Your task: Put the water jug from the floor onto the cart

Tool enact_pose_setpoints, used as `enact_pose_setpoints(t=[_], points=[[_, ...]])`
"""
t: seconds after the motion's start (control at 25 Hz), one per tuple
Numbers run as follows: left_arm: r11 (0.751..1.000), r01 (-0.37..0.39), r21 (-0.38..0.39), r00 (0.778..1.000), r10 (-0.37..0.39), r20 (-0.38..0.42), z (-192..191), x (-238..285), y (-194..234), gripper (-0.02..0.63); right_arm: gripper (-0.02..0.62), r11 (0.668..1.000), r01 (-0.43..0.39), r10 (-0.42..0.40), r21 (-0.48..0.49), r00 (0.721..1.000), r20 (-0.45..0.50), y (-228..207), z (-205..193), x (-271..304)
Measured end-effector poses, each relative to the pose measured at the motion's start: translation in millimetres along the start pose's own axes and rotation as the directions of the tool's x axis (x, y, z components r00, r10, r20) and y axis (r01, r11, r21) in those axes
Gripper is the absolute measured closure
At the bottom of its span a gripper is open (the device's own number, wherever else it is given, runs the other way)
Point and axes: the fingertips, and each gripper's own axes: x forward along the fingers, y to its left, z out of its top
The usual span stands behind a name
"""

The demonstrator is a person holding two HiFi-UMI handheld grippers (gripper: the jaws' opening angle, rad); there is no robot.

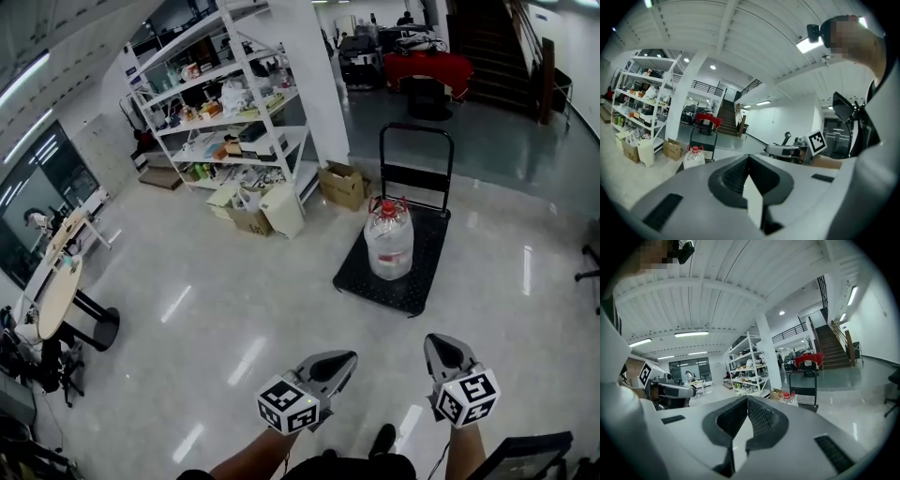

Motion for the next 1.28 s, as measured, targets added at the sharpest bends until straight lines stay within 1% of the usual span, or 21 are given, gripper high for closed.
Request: enact_pose_setpoints(t=[0.12, 0.24, 0.36, 0.48, 0.56, 0.64, 0.72, 0.8, 0.96, 1.04, 1.12, 1.2, 1.28], points=[[0.999, 0.043, 0.029, 0.999, -0.043, 0.008, -16, -41, -31, 0.604, 0.592, 1.000, 0.016, -0.016, -0.002, 1.000, -0.006, 40, -18, -31], [0.998, 0.055, 0.039, 0.998, -0.056, 0.025, -41, -95, -49, 0.604, 0.592, 0.999, 0.047, -0.047, -0.008, 0.999, -0.008, 87, -40, -62], [0.997, 0.066, 0.025, 0.997, -0.067, 0.030, -66, -151, -52, 0.604, 0.592, 0.996, 0.084, -0.084, 0.022, 0.996, -0.008, 135, -64, -85], [0.998, 0.058, -0.013, 0.998, -0.057, 0.040, -85, -194, -56, 0.604, 0.592, 0.993, 0.111, -0.110, 0.037, 0.994, -0.027, 177, -79, -116], [0.997, 0.065, -0.030, 0.997, -0.064, 0.040, -93, -217, -65, 0.604, 0.592, 0.991, 0.127, -0.126, 0.031, 0.991, -0.039, 204, -86, -141], [0.997, 0.077, -0.021, 0.996, -0.076, 0.044, -96, -237, -81, 0.604, 0.592, 0.991, 0.137, -0.136, 0.010, 0.990, -0.041, 226, -88, -170], [0.997, 0.082, -0.008, 0.995, -0.082, 0.055, -94, -252, -101, 0.604, 0.592, 0.989, 0.149, -0.149, -0.004, 0.988, -0.042, 241, -89, -200], [0.997, 0.080, 0.002, 0.994, -0.080, 0.067, -93, -263, -121, 0.604, 0.592, 0.987, 0.161, -0.161, 0.001, 0.986, -0.034, 247, -91, -229], [0.997, 0.075, 0.032, 0.993, -0.077, 0.086, -99, -288, -173, 0.604, 0.592, 0.989, 0.147, -0.147, 0.003, 0.989, -0.002, 262, -100, -281], [0.998, 0.061, 0.032, 0.995, -0.064, 0.074, -112, -299, -207, 0.604, 0.592, 0.993, 0.113, -0.113, 0.015, 0.994, -0.002, 273, -111, -310], [0.999, 0.037, 0.015, 0.997, -0.038, 0.061, -127, -308, -240, 0.604, 0.592, 0.997, 0.079, -0.079, 0.024, 0.997, -0.008, 282, -123, -342], [1.000, 0.015, 0.005, 0.999, -0.015, 0.047, -142, -315, -272, 0.604, 0.592, 0.997, 0.069, -0.069, 0.026, 0.998, -0.011, 285, -134, -375], [1.000, 0.009, 0.010, 1.000, -0.010, 0.028, -154, -322, -303, 0.604, 0.592, 0.997, 0.076, -0.076, 0.033, 0.997, -0.001, 286, -143, -407]])
